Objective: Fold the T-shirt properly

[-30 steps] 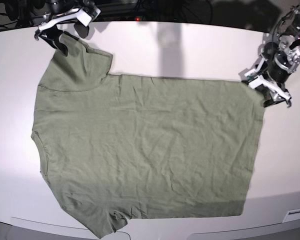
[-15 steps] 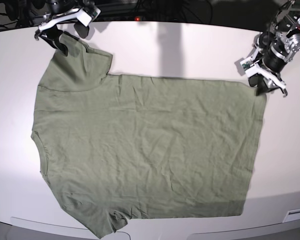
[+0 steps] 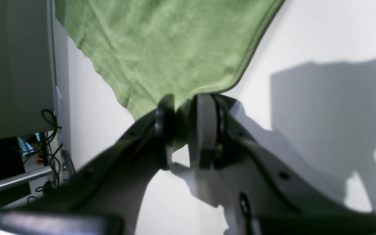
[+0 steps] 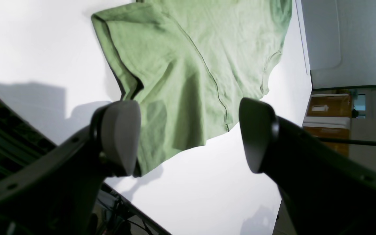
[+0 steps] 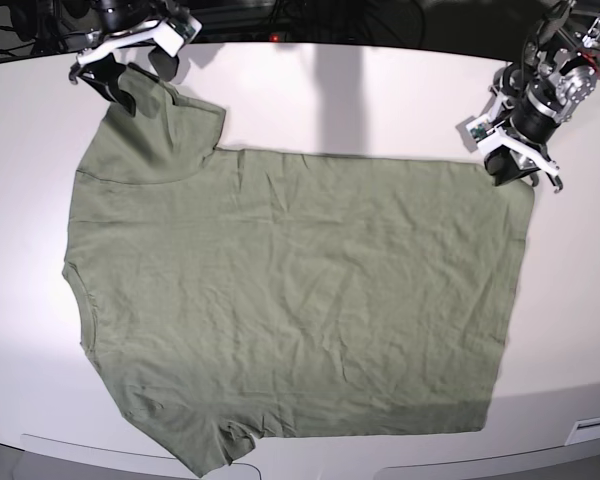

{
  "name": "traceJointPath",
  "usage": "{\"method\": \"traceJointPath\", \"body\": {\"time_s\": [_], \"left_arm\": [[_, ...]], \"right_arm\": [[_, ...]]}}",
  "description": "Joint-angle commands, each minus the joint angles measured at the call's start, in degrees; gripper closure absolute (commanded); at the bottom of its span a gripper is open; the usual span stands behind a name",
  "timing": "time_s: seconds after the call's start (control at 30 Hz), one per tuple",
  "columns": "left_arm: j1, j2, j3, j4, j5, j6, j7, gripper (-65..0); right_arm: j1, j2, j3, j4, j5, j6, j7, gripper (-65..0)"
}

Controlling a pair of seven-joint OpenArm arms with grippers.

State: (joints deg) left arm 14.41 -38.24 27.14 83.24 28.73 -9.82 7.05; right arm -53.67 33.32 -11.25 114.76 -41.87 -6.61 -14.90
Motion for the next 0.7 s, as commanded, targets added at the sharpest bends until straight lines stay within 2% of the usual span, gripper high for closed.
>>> {"method": "traceJointPath", "body": {"time_s": [0.0, 0.07, 0.1, 0.2, 0.37, 0.43, 0.5, 0.57, 0.67], "left_arm": [[1.14, -0.20, 1.09, -1.11, -0.09, -5.73, 4.07, -15.0], [1.16, -0.20, 1.09, -1.11, 2.29, -5.55, 4.02, -14.5], [1.16, -0.20, 1.09, -1.11, 2.86, -5.55, 4.00, -12.3], [1.16, -0.17, 1.09, -1.11, 2.78, -5.55, 3.34, 0.0], [1.16, -0.17, 1.09, -1.09, 2.80, -5.55, 2.10, 0.0], [1.16, -0.17, 1.09, -1.09, 2.80, -5.55, 2.12, 0.0], [1.16, -0.17, 1.09, -1.09, 2.80, -5.55, 2.10, 0.0], [1.16, -0.17, 1.09, -1.09, 2.80, -5.55, 2.10, 0.0], [1.16, -0.13, 1.09, -1.09, 2.80, -5.55, 2.08, 0.0]], "right_arm": [[-0.61, 0.48, 0.22, 0.85, -0.59, -1.11, 0.70, -46.7], [-0.61, 0.48, 0.22, 0.85, -0.55, -1.11, 0.68, -46.7], [-0.61, 0.48, 0.22, 0.85, -0.57, -1.11, 0.70, -46.7], [-0.61, 0.48, 0.22, 0.85, -0.61, -1.11, 0.72, -46.7], [-0.61, 0.48, 0.22, 0.85, -0.55, -1.07, 0.35, -46.7], [-0.59, 0.48, 0.22, 0.85, 1.42, -0.83, -1.92, -46.5], [-0.31, 0.48, 0.22, 0.85, 3.93, 1.68, -5.86, -41.3], [-0.13, 0.48, 0.22, 0.83, 5.03, 4.39, -7.43, -34.7], [0.20, 0.48, 0.22, 0.81, 5.03, 5.20, -6.60, -34.5]]}}
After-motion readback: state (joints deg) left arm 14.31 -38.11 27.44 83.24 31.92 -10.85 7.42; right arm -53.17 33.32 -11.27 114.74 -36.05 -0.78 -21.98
